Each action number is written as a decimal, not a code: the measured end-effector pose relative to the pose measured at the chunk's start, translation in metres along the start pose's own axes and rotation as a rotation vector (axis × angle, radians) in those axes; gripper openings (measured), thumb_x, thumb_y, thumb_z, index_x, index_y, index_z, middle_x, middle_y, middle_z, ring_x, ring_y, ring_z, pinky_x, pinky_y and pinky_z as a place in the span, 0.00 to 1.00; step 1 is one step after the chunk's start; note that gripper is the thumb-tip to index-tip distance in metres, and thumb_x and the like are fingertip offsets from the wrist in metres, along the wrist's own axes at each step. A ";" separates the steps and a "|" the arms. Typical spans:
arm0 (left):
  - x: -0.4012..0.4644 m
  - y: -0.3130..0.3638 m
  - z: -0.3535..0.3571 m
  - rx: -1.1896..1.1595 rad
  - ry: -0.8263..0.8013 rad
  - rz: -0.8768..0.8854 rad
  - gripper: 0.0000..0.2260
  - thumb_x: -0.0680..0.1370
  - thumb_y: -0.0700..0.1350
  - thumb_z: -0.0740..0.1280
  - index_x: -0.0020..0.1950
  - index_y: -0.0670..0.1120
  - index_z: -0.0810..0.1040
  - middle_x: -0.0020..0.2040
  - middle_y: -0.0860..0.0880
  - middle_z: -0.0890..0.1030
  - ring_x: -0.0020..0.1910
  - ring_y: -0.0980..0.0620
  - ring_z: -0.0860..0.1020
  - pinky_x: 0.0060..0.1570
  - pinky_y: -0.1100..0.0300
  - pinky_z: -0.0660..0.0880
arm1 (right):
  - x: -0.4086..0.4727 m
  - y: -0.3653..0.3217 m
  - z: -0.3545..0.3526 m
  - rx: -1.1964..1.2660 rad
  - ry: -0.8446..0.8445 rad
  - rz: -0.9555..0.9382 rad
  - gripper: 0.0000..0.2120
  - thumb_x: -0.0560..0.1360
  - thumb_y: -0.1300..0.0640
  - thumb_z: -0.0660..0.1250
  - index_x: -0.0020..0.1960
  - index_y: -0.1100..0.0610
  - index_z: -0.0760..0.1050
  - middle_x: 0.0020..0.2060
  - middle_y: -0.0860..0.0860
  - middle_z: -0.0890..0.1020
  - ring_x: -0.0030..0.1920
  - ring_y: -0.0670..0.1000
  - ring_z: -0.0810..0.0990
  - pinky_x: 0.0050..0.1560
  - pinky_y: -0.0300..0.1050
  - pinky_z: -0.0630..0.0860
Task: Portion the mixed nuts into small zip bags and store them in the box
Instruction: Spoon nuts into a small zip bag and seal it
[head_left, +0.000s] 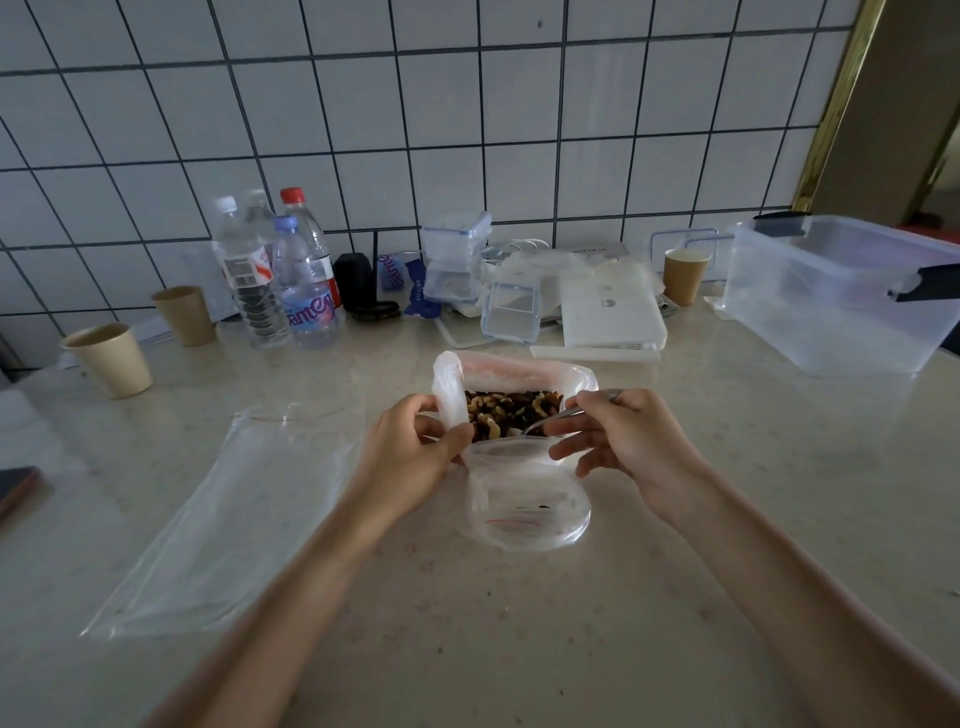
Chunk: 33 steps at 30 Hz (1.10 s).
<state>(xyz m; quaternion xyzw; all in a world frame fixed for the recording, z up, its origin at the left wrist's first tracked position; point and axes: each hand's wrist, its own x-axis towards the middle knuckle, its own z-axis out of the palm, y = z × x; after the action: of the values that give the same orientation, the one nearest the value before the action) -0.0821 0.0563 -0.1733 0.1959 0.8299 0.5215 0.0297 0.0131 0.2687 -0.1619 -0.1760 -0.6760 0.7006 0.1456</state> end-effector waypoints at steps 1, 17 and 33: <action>0.000 0.000 0.000 -0.005 -0.004 0.000 0.19 0.78 0.50 0.75 0.67 0.47 0.77 0.50 0.50 0.87 0.46 0.51 0.86 0.53 0.43 0.83 | -0.001 0.001 0.001 0.006 -0.008 0.007 0.12 0.85 0.61 0.60 0.54 0.69 0.78 0.43 0.61 0.88 0.37 0.60 0.87 0.28 0.47 0.79; -0.006 0.016 -0.024 0.270 -0.120 -0.072 0.23 0.75 0.66 0.71 0.46 0.45 0.78 0.35 0.52 0.86 0.29 0.55 0.85 0.43 0.54 0.78 | -0.001 -0.013 -0.010 0.101 0.077 -0.048 0.13 0.85 0.60 0.60 0.56 0.69 0.78 0.43 0.64 0.87 0.34 0.58 0.85 0.27 0.46 0.75; -0.019 0.026 -0.016 0.311 -0.357 0.030 0.04 0.80 0.52 0.72 0.47 0.53 0.84 0.37 0.55 0.87 0.35 0.59 0.86 0.35 0.61 0.78 | -0.013 -0.029 -0.017 -0.271 -0.287 -0.236 0.14 0.86 0.57 0.60 0.48 0.62 0.79 0.38 0.62 0.86 0.33 0.60 0.84 0.26 0.44 0.72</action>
<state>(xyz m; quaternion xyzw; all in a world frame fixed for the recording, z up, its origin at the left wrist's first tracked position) -0.0608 0.0457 -0.1463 0.2994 0.8789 0.3447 0.1377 0.0317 0.2793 -0.1328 -0.0122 -0.7937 0.5992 0.1042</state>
